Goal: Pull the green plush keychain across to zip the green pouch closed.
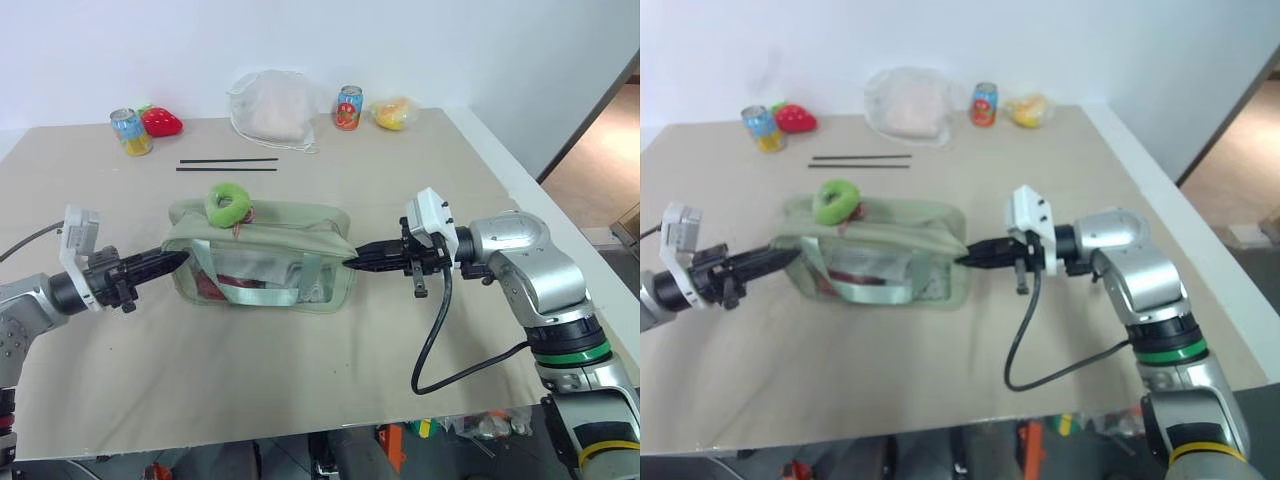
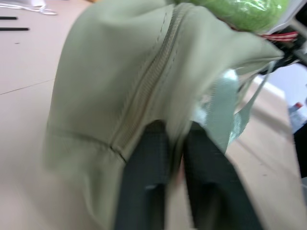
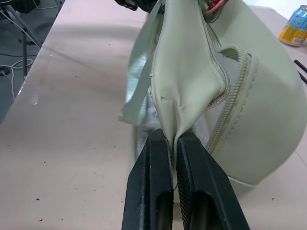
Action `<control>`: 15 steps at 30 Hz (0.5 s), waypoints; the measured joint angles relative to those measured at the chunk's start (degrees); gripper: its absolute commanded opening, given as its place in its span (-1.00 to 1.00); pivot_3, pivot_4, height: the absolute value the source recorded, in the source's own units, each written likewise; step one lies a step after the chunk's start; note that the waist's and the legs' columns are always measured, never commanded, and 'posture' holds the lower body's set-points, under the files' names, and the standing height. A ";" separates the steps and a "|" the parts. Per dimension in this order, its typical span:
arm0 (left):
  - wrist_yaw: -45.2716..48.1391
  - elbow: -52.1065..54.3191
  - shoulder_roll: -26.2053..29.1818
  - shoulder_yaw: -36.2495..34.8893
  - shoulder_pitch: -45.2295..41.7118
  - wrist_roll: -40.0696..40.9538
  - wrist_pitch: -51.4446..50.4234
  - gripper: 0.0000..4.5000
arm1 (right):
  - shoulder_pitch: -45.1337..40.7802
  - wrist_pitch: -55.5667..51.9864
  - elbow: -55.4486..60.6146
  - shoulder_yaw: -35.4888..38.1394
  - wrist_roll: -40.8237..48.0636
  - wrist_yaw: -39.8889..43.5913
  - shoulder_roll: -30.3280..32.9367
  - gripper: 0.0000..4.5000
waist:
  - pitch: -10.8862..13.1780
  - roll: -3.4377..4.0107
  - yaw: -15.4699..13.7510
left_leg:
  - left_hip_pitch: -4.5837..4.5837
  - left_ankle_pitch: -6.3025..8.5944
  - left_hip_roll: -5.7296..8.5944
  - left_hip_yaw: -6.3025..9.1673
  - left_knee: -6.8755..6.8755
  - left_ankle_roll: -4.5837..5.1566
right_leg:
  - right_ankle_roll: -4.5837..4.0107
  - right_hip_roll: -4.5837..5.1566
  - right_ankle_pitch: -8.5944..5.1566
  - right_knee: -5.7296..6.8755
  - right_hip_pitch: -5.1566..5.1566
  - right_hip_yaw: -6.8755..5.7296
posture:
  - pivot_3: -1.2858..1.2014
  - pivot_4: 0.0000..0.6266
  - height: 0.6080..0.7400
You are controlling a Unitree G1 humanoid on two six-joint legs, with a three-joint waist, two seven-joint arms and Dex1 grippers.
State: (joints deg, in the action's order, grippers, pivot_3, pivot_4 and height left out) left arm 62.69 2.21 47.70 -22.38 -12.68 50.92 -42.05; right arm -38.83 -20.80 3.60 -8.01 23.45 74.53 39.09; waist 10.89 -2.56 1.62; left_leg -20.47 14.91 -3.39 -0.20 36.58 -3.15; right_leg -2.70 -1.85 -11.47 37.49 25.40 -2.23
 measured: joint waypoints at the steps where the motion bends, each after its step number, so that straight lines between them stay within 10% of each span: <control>1: -0.06 0.90 0.07 -0.61 0.32 0.65 -0.62 -0.99 | 0.02 0.00 0.01 0.05 0.00 0.01 0.09 -1.00 | 0.00 0.00 0.00 | -0.01 0.00 0.00 0.00 0.00 0.00 | 0.00 0.00 0.00 -0.01 0.00 0.00 | 0.03 -0.52 1.00; 5: -0.47 4.29 0.11 -1.99 3.27 1.02 -0.85 -0.99 | 0.06 -0.22 -0.02 0.30 0.01 0.15 0.42 -1.00 | 0.00 0.00 0.00 | 0.00 0.00 0.03 -0.02 0.00 0.00 | 0.00 0.03 0.00 -0.02 0.00 0.03 | 0.03 -0.52 1.00; 15: -2.67 10.73 -4.74 -1.70 9.66 0.95 0.88 -1.00 | -0.30 -9.61 -1.83 4.38 6.30 0.67 2.52 0.28 | 0.00 0.01 -0.63 | 0.01 0.00 0.25 0.04 0.04 0.00 | 0.00 0.14 0.00 -0.02 -0.04 -0.02 | 0.03 -0.52 1.00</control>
State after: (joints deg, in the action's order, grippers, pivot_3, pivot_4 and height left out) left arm 60.02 12.94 42.96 -24.07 -3.02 51.87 -41.18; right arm -39.13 -30.41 1.77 -3.64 29.74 75.20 41.61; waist 10.89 -2.55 0.99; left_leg -20.46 14.91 -3.14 -0.16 36.62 -3.15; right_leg -2.70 -1.71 -11.47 37.48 25.36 -2.24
